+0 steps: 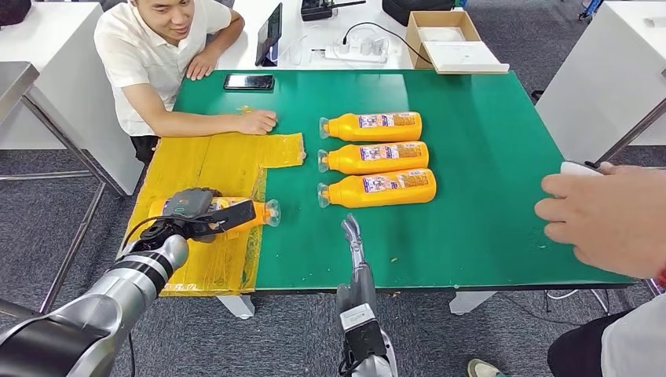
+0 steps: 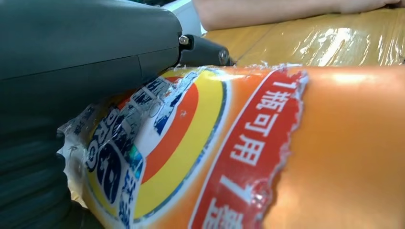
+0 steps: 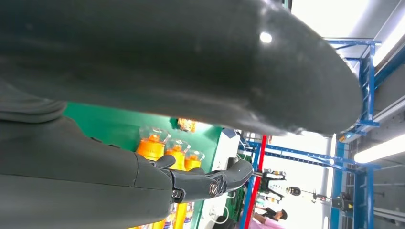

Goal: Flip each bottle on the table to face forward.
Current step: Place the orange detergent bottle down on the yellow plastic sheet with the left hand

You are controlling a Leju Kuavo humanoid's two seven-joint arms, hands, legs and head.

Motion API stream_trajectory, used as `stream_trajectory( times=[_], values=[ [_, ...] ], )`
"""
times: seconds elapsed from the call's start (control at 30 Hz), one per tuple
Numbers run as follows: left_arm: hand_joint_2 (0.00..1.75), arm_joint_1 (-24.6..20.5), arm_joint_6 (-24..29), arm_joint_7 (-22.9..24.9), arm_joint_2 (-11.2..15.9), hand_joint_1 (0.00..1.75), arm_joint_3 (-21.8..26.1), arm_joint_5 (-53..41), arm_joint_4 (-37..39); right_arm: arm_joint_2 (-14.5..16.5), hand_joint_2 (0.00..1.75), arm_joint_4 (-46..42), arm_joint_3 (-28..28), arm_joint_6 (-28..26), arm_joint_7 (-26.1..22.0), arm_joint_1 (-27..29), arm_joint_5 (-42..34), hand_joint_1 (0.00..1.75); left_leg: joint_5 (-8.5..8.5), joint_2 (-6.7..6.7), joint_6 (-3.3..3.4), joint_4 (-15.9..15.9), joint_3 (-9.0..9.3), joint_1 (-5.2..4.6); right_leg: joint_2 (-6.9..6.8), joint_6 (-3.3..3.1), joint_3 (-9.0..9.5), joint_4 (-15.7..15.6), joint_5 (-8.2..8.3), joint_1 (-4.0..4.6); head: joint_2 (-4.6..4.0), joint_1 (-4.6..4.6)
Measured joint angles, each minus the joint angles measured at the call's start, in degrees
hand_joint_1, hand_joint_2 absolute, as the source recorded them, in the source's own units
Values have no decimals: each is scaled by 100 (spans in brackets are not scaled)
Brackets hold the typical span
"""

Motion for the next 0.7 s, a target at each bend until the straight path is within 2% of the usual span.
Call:
stream_trajectory(
  times=[0.17,0.33,0.57,0.63,0.7],
  values=[
    [175,-21,-441,-433,15,0,291,658,66,23,0,143,-13,54,0,-51,-7,0,0,-1,0,0,11,1,0,0,11,2,0,1,-1,-1],
    [175,-14,-519,-684,31,0,481,857,70,42,0,233,-28,71,0,-79,-32,0,0,-1,-1,-1,14,1,0,0,15,2,-1,0,-1,-1],
    [175,217,-770,-1951,6,0,1054,2081,-135,56,0,318,-78,67,0,-87,-38,0,0,-9,0,-1,25,-1,-1,0,25,0,-2,0,0,0],
    [175,362,-589,-2209,-45,0,1203,2312,-303,61,0,330,-90,43,0,-87,-22,0,0,-6,0,-1,25,-1,0,-1,24,-1,-1,0,-1,1],
    [175,542,-176,-2471,-117,0,1304,2489,-493,64,0,346,-101,18,0,-88,1,0,0,-2,0,-1,23,-2,1,-1,21,-1,-1,0,-1,1]
  ],
)
